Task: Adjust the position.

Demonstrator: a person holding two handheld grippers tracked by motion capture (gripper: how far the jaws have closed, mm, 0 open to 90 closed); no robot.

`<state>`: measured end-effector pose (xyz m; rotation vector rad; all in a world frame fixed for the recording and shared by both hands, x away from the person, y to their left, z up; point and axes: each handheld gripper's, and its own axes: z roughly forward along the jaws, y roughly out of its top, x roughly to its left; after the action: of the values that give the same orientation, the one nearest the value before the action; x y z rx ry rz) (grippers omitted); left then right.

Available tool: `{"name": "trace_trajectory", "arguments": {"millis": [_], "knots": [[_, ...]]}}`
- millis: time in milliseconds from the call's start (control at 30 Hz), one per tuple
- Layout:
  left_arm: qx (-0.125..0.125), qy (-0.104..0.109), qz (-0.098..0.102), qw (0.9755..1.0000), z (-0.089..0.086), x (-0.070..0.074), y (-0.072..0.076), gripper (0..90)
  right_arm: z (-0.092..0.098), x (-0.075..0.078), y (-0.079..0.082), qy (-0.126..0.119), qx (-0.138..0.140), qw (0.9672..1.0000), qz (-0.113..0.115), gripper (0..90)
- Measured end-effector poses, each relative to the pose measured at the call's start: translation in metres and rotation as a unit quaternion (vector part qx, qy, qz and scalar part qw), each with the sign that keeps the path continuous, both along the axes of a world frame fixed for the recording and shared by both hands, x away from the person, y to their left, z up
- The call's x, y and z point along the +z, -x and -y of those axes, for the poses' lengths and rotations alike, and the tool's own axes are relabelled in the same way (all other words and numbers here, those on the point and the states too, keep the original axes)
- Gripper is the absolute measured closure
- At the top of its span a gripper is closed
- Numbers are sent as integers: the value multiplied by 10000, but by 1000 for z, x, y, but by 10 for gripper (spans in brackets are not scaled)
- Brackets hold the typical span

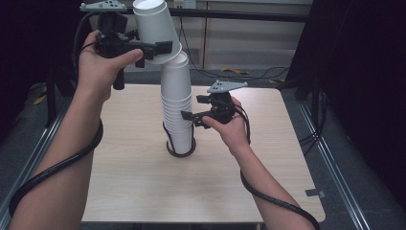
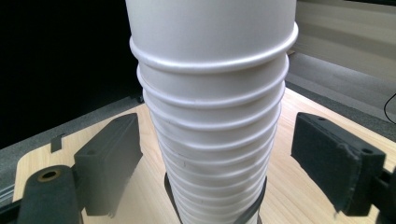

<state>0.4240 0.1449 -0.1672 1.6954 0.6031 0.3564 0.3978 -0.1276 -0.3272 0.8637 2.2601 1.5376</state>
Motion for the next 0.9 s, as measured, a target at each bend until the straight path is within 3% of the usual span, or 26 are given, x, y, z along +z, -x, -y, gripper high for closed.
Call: {"name": "trace_trajectory", "arguments": {"millis": [100, 267, 467, 767, 900], "knots": [[37, -9, -68, 10000, -9, -1, 1, 171, 2, -3, 0, 21, -7, 10000, -17, 153], [142, 168, -86, 9997, -28, -8, 3, 171, 6, -9, 0, 29, -16, 10000, -55, 152], [226, 145, -117, 9996, -49, -20, 10, 172, 15, -14, 2, 51, -45, 9999, -106, 150], [249, -23, -257, 9994, -76, -54, 21, 182, 33, -24, 9, 119, -22, 9999, -120, 148], [247, -203, -263, 9991, -82, -69, 28, 188, 41, -27, 12, 91, -23, 9999, -133, 148]]}}
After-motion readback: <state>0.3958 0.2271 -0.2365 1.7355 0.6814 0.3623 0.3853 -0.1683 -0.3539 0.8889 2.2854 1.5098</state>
